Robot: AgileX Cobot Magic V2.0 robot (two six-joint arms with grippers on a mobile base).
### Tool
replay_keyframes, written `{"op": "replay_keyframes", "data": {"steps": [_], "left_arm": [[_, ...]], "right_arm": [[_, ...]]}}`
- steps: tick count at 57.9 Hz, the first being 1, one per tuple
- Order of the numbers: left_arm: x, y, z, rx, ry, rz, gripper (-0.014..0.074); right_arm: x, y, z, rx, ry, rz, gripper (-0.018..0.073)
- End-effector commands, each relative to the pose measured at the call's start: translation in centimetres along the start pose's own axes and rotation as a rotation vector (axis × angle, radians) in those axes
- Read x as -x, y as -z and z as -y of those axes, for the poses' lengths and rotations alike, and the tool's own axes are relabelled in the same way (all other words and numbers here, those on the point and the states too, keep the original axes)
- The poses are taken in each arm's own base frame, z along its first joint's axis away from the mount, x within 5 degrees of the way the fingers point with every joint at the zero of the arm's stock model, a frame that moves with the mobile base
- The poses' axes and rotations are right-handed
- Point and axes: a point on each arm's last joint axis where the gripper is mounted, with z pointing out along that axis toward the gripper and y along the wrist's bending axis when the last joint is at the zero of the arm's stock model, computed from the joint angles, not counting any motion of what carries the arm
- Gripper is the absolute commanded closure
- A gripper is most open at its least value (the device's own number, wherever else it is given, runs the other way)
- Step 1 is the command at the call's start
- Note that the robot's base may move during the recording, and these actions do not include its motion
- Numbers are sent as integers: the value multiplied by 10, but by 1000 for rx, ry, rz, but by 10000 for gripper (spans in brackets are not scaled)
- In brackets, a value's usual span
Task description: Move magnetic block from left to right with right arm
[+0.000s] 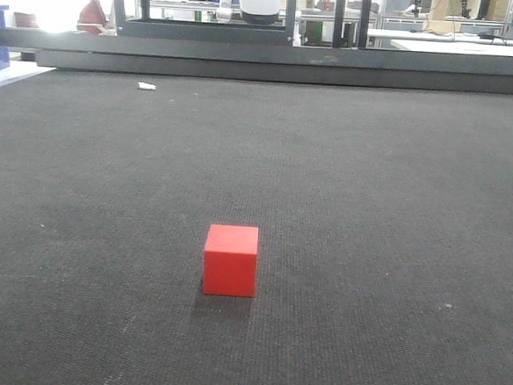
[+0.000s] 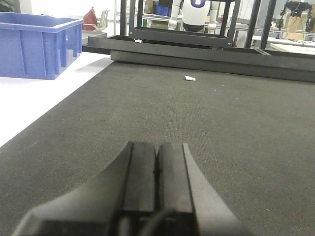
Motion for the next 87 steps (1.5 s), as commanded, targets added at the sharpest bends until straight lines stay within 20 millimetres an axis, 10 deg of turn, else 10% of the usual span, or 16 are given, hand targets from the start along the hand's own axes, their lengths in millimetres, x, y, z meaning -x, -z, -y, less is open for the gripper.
{"op": "replay_keyframes", "data": {"steps": [1, 61, 87], "left_arm": [[6, 1, 0, -9, 11, 91, 713], [6, 1, 0, -9, 11, 91, 713], [6, 1, 0, -9, 11, 91, 713]], "right_arm": [[10, 2, 1, -10, 12, 111, 504], [11, 2, 1, -11, 12, 122, 504], [66, 0, -1, 9, 12, -128, 504]]}}
